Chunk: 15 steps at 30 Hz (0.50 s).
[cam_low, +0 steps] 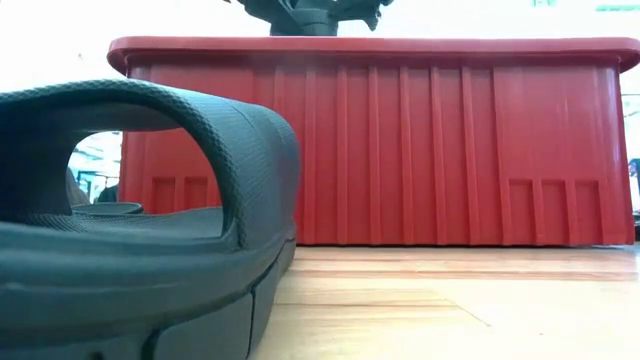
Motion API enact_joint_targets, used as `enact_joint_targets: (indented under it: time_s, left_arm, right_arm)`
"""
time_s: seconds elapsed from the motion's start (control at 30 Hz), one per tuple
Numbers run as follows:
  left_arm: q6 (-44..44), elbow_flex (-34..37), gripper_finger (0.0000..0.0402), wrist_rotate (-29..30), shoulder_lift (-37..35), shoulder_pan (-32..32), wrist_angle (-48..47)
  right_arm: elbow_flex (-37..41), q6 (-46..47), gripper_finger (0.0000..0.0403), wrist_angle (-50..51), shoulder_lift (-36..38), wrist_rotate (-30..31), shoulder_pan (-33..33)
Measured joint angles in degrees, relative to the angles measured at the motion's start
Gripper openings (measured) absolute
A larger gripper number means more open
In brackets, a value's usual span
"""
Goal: Pick and place slides into bin
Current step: Put the black slide into the red bin
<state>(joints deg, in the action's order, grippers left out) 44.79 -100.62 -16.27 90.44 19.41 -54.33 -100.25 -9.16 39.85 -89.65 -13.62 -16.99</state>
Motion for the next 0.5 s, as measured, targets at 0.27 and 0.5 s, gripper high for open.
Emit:
enact_joint_targets:
  time_s: [0.27,0.5]
  left_arm:
    - [-1.51,-0.09,0.0002,-7.0,-0.45,3.22,-4.5]
    - [-5.29,3.29,0.0001,-19.89,-0.01,13.38,-2.94]
  right_arm:
    - [0.13,5.91,0.0221,4.32,1.99,9.72,-3.86]
    - [0.3,7.61,0.0154,6.85,6.96,3.55,-4.09]
